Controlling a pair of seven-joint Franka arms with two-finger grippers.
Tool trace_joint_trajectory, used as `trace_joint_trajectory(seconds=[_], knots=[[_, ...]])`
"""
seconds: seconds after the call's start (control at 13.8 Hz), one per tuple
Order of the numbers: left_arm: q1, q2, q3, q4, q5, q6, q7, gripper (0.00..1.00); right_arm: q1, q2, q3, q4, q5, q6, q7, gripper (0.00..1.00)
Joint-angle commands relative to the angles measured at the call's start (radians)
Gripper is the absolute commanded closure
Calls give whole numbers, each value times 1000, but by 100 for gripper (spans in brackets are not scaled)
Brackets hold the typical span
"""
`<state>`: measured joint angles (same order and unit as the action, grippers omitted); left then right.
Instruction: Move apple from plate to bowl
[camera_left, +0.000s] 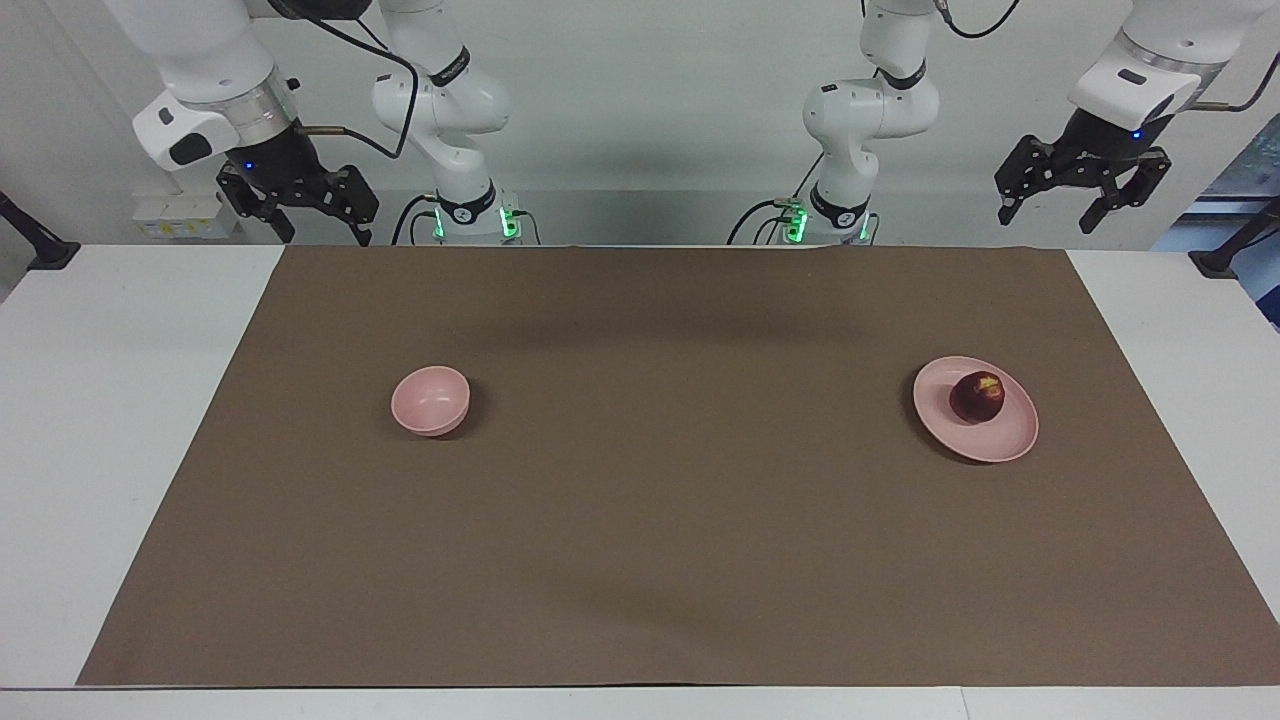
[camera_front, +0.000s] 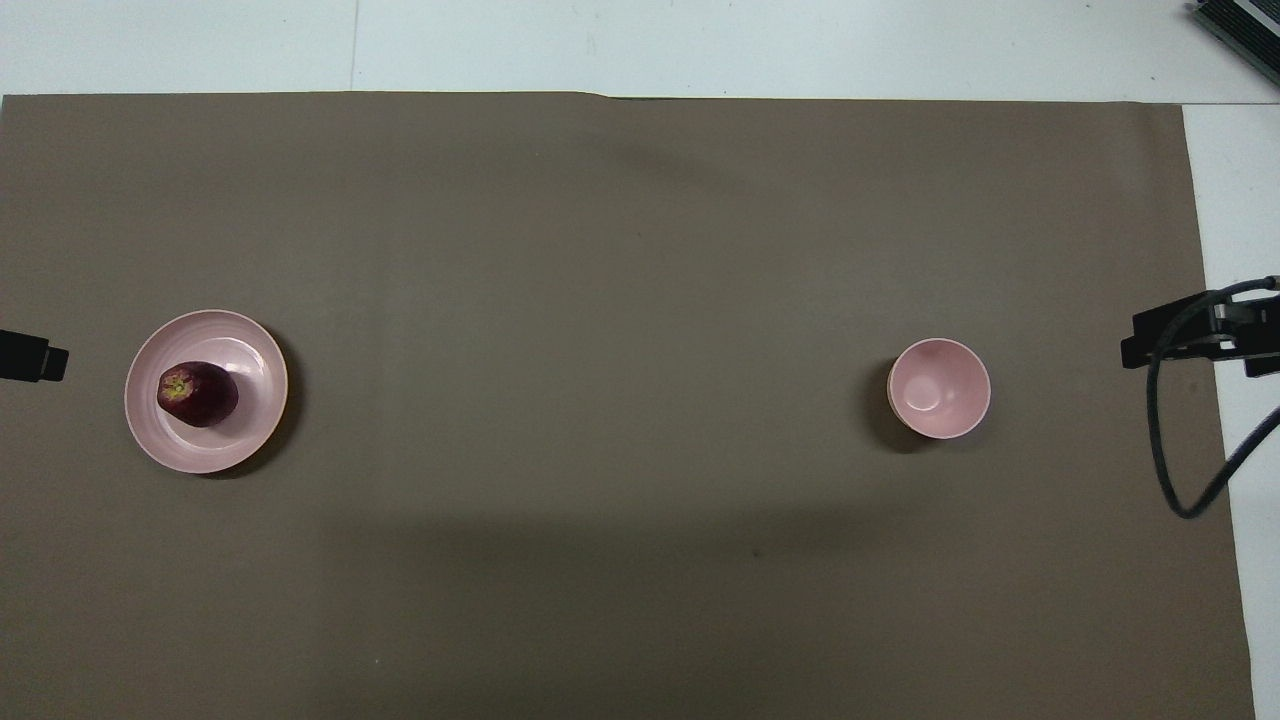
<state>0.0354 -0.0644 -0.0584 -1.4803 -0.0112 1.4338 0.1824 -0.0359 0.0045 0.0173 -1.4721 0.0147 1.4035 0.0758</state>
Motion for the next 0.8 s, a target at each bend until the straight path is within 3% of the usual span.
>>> trace_joint_trajectory(seconds=[0.0,0.36,0.51,0.72], knots=[[0,-8,-1,-2,13,-15,3,0,-6,-24,6,-30,5,-5,-1,0],[0,-9,-3,-2,10,-21,-4,0,-6,-38,7,-56,11,-5,-1,0],[6,-8,-4,-2,10,-4,-1,0,-6,-76,7,-114,16,0,1,0],[11,-29,3,-46,10,48,8,0,8,-123,9,-210,19,101,1,0]])
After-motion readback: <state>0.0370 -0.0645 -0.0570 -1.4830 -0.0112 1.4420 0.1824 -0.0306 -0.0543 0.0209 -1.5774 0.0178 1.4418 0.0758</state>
